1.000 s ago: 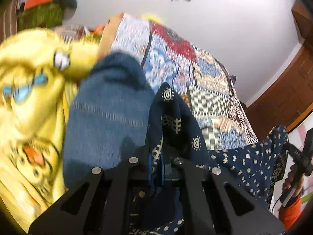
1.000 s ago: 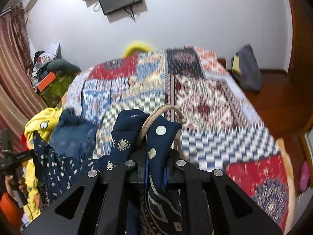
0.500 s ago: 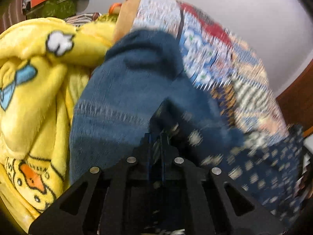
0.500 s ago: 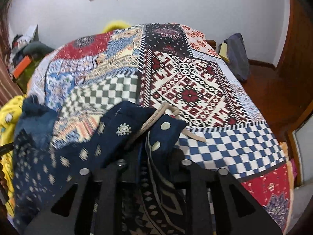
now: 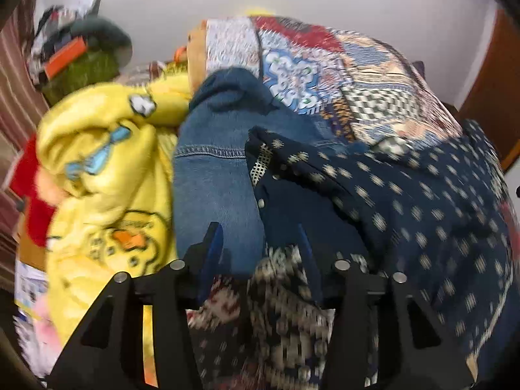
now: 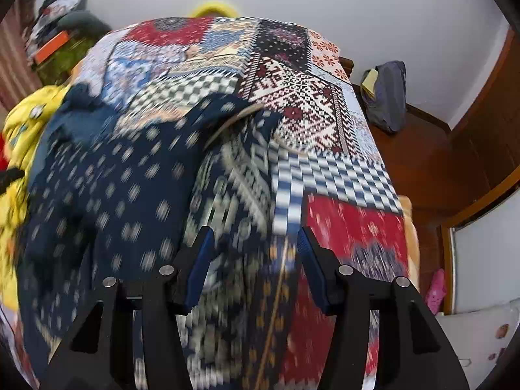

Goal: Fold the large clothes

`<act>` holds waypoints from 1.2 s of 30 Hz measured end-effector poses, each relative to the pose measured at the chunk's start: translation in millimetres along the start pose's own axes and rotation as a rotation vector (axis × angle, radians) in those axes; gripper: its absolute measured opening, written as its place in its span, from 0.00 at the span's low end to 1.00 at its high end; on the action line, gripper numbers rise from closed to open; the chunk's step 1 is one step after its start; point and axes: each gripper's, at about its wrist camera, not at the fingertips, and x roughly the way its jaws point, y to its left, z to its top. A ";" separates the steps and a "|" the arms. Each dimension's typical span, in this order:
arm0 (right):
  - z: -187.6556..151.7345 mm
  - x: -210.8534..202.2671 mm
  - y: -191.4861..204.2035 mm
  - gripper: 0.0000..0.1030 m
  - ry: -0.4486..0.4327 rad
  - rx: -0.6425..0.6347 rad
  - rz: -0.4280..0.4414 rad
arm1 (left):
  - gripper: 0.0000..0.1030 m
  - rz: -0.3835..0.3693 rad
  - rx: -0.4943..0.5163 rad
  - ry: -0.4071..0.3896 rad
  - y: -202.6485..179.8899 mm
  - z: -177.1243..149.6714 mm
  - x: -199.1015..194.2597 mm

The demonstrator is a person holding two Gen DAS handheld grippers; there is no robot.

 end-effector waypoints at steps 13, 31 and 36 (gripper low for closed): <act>-99.0 -70.5 2.9 0.49 0.022 0.040 0.093 | 0.69 -0.091 0.025 0.063 -5.1 -90.9 -82.4; -188.2 -48.5 27.5 0.49 0.134 0.074 0.203 | 0.69 -0.371 -0.227 0.349 -8.0 -229.5 -36.9; -194.3 -48.5 16.3 0.52 0.121 0.154 0.277 | 0.69 -0.452 -0.353 0.320 -9.4 -246.2 -38.7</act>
